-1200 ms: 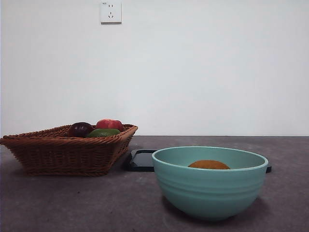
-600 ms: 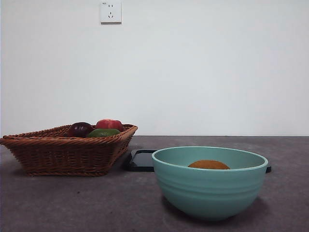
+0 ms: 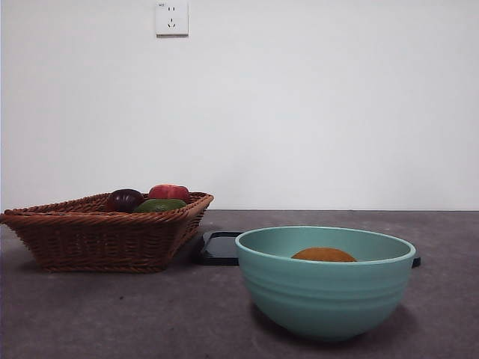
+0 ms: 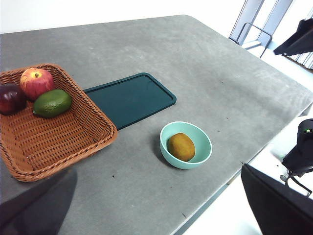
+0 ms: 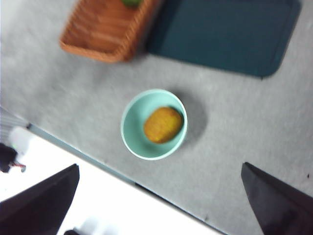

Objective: Pick up the wifruite, put it on the bowl, pick up the plate, put it on desk

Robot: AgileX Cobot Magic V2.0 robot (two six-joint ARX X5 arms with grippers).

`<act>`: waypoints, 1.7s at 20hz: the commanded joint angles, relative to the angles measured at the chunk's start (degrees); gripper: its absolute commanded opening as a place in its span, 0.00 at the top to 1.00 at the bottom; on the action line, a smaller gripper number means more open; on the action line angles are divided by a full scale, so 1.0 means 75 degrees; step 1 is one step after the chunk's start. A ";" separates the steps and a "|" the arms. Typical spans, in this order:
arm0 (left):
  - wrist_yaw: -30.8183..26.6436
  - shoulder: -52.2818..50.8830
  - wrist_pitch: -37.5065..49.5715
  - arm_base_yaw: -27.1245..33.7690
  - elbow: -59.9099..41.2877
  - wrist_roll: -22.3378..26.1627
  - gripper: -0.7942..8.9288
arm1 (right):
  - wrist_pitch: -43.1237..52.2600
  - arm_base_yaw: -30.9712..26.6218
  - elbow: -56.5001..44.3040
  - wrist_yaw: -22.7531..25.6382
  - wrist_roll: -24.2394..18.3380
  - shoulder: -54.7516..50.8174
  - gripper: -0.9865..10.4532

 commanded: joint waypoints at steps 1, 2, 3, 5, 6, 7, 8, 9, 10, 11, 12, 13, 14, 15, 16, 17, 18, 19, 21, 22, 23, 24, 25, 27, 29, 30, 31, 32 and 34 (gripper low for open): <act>-0.0026 0.0000 0.0090 -0.0064 0.0073 0.0134 0.27 | -0.0061 0.0219 0.0149 0.0108 -0.0242 0.0612 0.41; -0.0026 0.0000 0.0090 -0.0064 0.0073 0.0201 0.27 | -0.0061 0.0353 0.0149 0.0341 -0.0329 0.0933 0.41; -0.0026 0.0000 0.0090 -0.0064 0.0073 0.0271 0.27 | -0.0067 0.0498 0.0149 0.0632 -0.0434 0.1221 0.41; -0.0026 0.0000 0.0090 -0.0064 0.0073 0.0326 0.27 | -0.0061 0.0831 0.0149 0.1233 -0.0597 0.1816 0.41; -0.0026 0.0000 0.0090 -0.0064 0.0073 0.0329 0.27 | -0.0061 0.0973 0.0146 0.1483 -0.0659 0.2087 0.41; -0.0026 0.0000 0.0090 -0.0064 0.0073 0.0326 0.27 | -0.0055 0.1122 0.0146 0.1772 -0.0731 0.2396 0.41; -0.0026 0.0000 0.0090 -0.0064 0.0073 0.0326 0.27 | -0.0032 0.1227 0.0146 0.1883 -0.0810 0.2649 0.41; -0.0026 0.0000 0.0090 -0.0064 0.0073 0.0329 0.27 | 0.0023 0.1335 0.0140 0.1923 -0.0895 0.2932 0.41; -0.0026 0.0000 0.0090 -0.0064 0.0073 0.0329 0.27 | 0.0070 0.1416 0.0140 0.1961 -0.0912 0.3153 0.41; -0.0026 0.0000 0.0090 -0.0064 0.0073 0.0329 0.27 | 0.0163 0.1498 0.0137 0.1988 -0.0953 0.3401 0.41; -0.0026 0.0000 0.0087 -0.0064 0.0073 0.0329 0.27 | 0.0259 0.1547 0.0131 0.1988 -0.1029 0.3614 0.41; -0.0026 0.0000 0.0090 -0.0064 0.0073 0.0329 0.27 | 0.0388 0.1580 0.0117 0.1988 -0.1072 0.3806 0.41; -0.0026 0.0000 0.0090 -0.0064 0.0073 0.0329 0.27 | 0.0519 0.1585 0.0099 0.1985 -0.1087 0.3981 0.41; -0.0026 0.0000 0.0090 -0.0064 0.0073 0.0329 0.27 | 0.0621 0.1582 0.0099 0.1993 -0.1090 0.4167 0.41; -0.0026 0.0000 0.0090 -0.0064 0.0073 0.0329 0.27 | 0.0708 0.1582 0.0099 0.1993 -0.1090 0.4348 0.41; -0.0026 0.0000 0.0090 -0.0064 0.0073 0.0329 0.27 | 0.0784 0.1582 0.0099 0.1993 -0.1105 0.4529 0.41; -0.0026 0.0000 0.0090 -0.0064 0.0073 0.0329 0.27 | 0.0839 0.1582 0.0099 0.1993 -0.1148 0.4704 0.41; -0.0026 0.0000 0.0090 -0.0064 0.0073 0.0329 0.27 | 0.0895 0.1585 0.0099 0.1990 -0.1207 0.4878 0.41; -0.0026 0.0000 0.0090 -0.0064 0.0073 0.0329 0.27 | 0.0994 0.1585 0.0099 0.1988 -0.1303 0.5214 0.41; -0.0026 0.0000 0.0090 -0.0064 0.0073 0.0338 0.27 | 0.1008 0.1585 0.0099 0.1990 -0.1335 0.5388 0.41; -0.0026 0.0000 0.0087 -0.0064 0.0073 0.0391 0.27 | 0.1011 0.1585 0.0096 0.1990 -0.1358 0.5549 0.41; -0.0026 0.0000 0.0087 -0.0064 0.0073 0.0420 0.27 | 0.1040 0.1585 0.0096 0.1985 -0.1425 0.5706 0.41; -0.0026 0.0000 0.0090 -0.0064 0.0073 0.0428 0.27 | 0.1087 0.1585 0.0096 0.1988 -0.1466 0.5843 0.41; -0.0026 0.0000 0.0090 -0.0064 0.0073 0.0434 0.27 | 0.1166 0.1635 0.0096 0.1982 -0.1486 0.6097 0.41; -0.0026 0.0000 0.0090 -0.0064 0.0073 0.0434 0.27 | 0.1204 0.1684 0.0096 0.1964 -0.1518 0.6277 0.41; -0.0026 0.0000 0.0090 -0.0064 0.0073 0.0431 0.27 | 0.1215 0.1731 0.0096 0.1961 -0.1527 0.6359 0.41; -0.0026 0.0000 0.0090 -0.0064 0.0073 0.0431 0.27 | 0.1230 0.1760 0.0093 0.1964 -0.1536 0.6414 0.41; -0.0026 0.0000 0.0090 -0.0064 0.0073 0.0434 0.27 | 0.1282 0.1807 0.0093 0.1961 -0.1547 0.6487 0.41; -0.0026 0.0000 0.0090 -0.0064 0.0073 0.0431 0.27 | 0.1411 0.1883 0.0090 0.1964 -0.1545 0.6610 0.41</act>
